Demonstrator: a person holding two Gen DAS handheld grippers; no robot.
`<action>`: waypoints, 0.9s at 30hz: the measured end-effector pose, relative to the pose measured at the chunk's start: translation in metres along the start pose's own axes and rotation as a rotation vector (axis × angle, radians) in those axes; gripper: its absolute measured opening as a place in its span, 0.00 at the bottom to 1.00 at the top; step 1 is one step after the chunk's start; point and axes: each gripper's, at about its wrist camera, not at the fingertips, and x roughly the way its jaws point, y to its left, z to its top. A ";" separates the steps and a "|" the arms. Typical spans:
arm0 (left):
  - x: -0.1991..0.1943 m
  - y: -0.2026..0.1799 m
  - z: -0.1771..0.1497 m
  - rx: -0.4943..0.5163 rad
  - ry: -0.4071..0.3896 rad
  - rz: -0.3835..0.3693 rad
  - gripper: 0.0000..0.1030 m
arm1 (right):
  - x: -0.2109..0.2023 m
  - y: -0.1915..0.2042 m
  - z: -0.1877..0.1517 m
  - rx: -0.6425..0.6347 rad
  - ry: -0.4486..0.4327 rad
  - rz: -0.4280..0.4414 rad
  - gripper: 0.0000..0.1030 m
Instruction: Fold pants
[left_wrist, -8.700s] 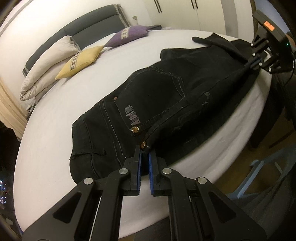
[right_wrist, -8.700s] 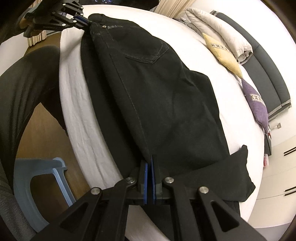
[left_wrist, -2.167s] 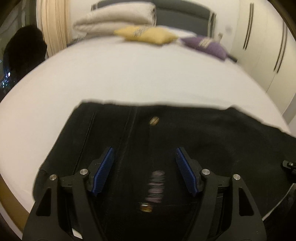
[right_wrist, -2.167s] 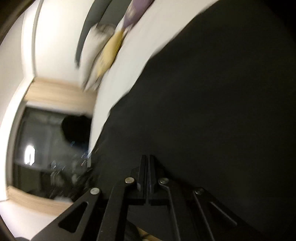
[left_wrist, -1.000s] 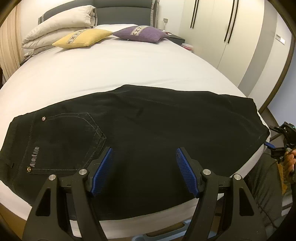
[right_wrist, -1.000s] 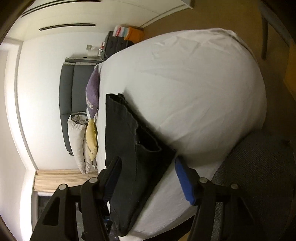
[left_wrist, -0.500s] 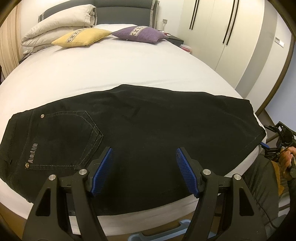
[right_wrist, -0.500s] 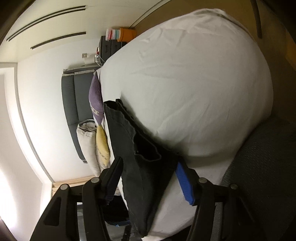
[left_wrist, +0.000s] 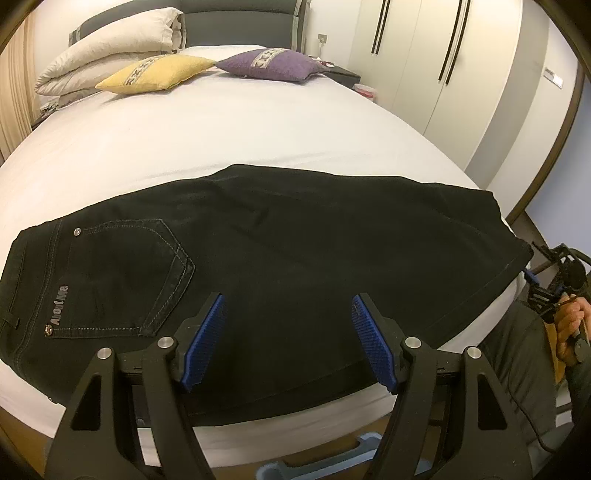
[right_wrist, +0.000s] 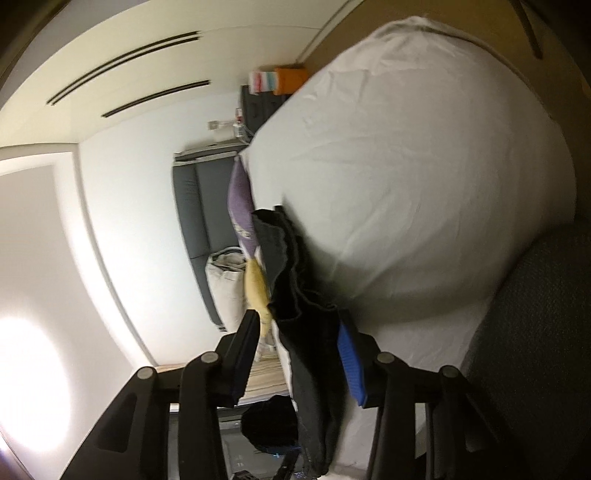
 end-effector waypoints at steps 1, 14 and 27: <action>0.001 0.000 0.000 -0.001 0.003 0.000 0.67 | 0.001 0.000 0.000 0.000 -0.002 0.022 0.45; 0.011 -0.004 -0.003 0.016 0.028 -0.018 0.67 | 0.027 0.013 0.008 -0.104 -0.008 -0.009 0.45; 0.021 -0.020 0.002 0.046 0.041 -0.039 0.67 | 0.035 0.023 0.017 -0.146 -0.020 -0.112 0.13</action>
